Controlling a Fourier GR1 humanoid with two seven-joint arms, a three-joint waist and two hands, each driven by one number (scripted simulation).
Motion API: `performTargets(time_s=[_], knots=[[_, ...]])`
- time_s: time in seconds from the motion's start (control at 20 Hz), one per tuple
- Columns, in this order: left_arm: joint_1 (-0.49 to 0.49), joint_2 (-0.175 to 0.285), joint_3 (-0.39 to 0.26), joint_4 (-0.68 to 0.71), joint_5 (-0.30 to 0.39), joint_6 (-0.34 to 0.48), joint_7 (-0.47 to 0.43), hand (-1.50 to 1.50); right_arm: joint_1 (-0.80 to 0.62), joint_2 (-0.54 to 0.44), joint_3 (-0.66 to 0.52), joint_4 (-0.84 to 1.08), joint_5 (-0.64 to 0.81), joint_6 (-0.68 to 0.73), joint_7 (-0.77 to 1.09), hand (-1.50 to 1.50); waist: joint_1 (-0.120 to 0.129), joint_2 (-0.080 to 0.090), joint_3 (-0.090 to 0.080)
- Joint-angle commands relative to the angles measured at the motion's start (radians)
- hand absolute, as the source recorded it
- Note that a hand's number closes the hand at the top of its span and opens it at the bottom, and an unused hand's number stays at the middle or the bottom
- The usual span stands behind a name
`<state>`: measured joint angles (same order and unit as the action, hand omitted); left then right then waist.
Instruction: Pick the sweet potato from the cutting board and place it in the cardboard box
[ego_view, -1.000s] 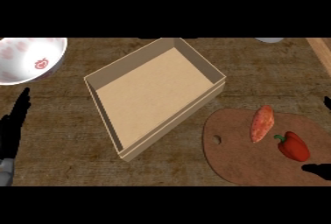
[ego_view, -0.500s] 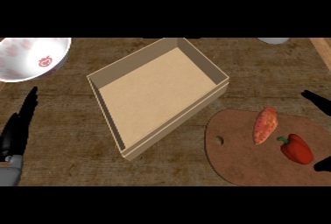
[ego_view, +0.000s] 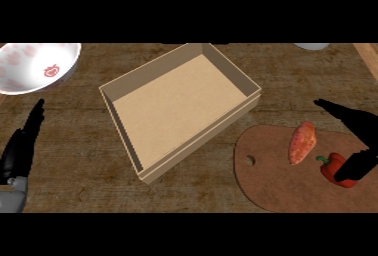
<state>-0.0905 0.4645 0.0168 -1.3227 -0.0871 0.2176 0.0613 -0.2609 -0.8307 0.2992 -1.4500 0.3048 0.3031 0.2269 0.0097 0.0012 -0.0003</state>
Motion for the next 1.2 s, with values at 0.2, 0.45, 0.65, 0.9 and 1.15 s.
performTargets(time_s=[0.2, 0.45, 0.65, 0.9, 1.15], knots=[[0.024, -0.05, 0.044, 0.019, -0.042, -0.024, -0.053, 0.0, -0.004, 0.135, -0.03, 0.003, 0.152, 0.073, 0.038, -1.5, -0.008, -0.001, 0.0], [-0.007, -0.023, 0.085, -0.035, -0.057, -0.061, 0.032, 0.0, -0.001, 0.166, -0.11, 0.066, 0.182, 0.092, -0.081, -1.5, -0.008, -0.002, 0.001], [-0.042, -0.034, 0.1, 0.012, -0.074, -0.065, 0.013, 0.0, 0.007, 0.239, -0.093, -0.042, 0.189, 0.136, -0.004, -1.5, -0.012, -0.002, 0.0], [-0.035, -0.075, 0.116, 0.046, -0.084, -0.08, -0.019, 0.0, -0.025, 0.248, -0.163, -0.021, 0.226, 0.182, -0.075, -1.5, -0.009, -0.001, 0.0], [-0.021, -0.056, 0.131, -0.001, -0.104, -0.105, 0.011, 0.0, 0.053, 0.292, -0.146, -0.198, 0.231, 0.276, 0.054, -1.5, -0.011, -0.003, 0.0]])
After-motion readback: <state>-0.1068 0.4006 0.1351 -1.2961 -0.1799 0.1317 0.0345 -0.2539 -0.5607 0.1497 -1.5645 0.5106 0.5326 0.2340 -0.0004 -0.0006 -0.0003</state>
